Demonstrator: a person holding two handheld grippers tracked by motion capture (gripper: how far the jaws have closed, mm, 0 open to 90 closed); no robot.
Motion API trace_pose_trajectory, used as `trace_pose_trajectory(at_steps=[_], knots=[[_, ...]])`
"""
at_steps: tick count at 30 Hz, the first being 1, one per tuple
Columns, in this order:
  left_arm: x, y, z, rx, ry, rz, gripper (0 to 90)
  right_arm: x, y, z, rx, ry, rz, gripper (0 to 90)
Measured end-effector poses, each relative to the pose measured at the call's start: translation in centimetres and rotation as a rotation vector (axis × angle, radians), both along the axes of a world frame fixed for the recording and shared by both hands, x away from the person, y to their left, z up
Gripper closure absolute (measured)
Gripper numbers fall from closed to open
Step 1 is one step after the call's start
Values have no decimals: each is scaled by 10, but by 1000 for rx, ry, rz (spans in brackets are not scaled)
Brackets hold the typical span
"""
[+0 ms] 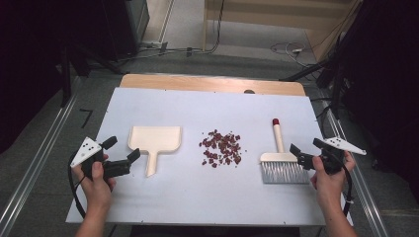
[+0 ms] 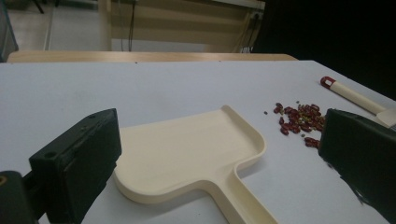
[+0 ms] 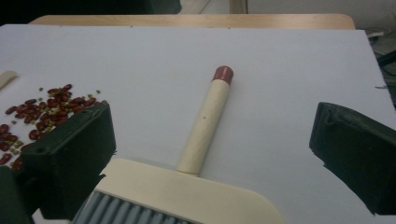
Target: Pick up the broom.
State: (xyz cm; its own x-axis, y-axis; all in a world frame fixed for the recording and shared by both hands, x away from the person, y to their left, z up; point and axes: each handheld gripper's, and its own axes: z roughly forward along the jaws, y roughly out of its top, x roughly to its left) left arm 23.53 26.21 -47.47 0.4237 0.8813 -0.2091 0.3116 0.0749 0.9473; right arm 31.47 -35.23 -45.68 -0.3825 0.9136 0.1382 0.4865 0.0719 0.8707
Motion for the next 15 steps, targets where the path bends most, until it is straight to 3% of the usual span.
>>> trace_pose_trajectory(at_steps=[6, 10, 15], knots=[[1, -4, 1, -2, 3, -13, 0, 10, 12, 1, -40, 39, 28, 22], [3, -9, 1, -4, 13, -30, 0, 24, 22, 1, -47, 101, 25, 170], [4, -16, 1, 15, 20, -46, 0, 41, 33, -7, -130, 180, -4, 336]])
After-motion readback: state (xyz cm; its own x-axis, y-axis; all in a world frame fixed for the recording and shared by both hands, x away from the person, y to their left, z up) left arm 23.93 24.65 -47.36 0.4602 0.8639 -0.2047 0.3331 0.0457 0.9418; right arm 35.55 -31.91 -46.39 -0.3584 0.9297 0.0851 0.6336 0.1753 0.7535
